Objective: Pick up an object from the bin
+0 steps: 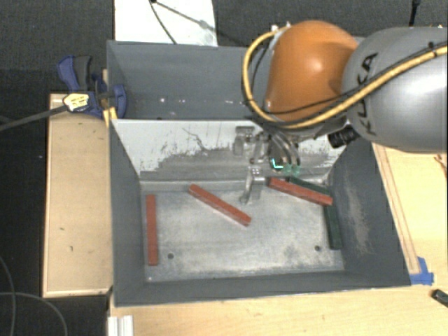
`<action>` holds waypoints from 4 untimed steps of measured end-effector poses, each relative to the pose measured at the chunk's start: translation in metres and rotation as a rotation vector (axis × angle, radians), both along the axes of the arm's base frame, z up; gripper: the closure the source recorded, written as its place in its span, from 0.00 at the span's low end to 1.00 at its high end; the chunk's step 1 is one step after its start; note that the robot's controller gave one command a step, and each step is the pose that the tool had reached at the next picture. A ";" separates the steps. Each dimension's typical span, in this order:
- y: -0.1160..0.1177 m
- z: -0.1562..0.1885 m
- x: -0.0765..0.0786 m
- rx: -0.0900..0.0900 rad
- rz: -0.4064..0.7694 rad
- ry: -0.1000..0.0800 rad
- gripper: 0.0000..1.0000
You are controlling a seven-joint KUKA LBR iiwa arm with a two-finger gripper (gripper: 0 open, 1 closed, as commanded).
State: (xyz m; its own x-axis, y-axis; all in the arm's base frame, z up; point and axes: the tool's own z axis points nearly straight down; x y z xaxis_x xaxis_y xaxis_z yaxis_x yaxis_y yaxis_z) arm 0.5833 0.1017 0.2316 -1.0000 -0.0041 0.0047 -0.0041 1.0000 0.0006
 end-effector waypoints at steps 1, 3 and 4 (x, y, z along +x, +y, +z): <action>-0.001 -0.158 -0.032 0.002 0.456 -0.001 0.00; -0.009 -0.161 -0.010 0.003 0.230 -0.006 0.00; -0.011 -0.161 -0.009 0.001 0.225 -0.007 1.00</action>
Offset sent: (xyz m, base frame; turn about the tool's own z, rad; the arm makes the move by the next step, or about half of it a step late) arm -0.0303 -0.0016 -0.1558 -0.4566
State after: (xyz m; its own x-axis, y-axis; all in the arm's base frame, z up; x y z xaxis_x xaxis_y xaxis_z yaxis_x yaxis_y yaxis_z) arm 0.5741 0.0911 0.0710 -0.9739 -0.2270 -0.0024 -0.2270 0.9739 0.0011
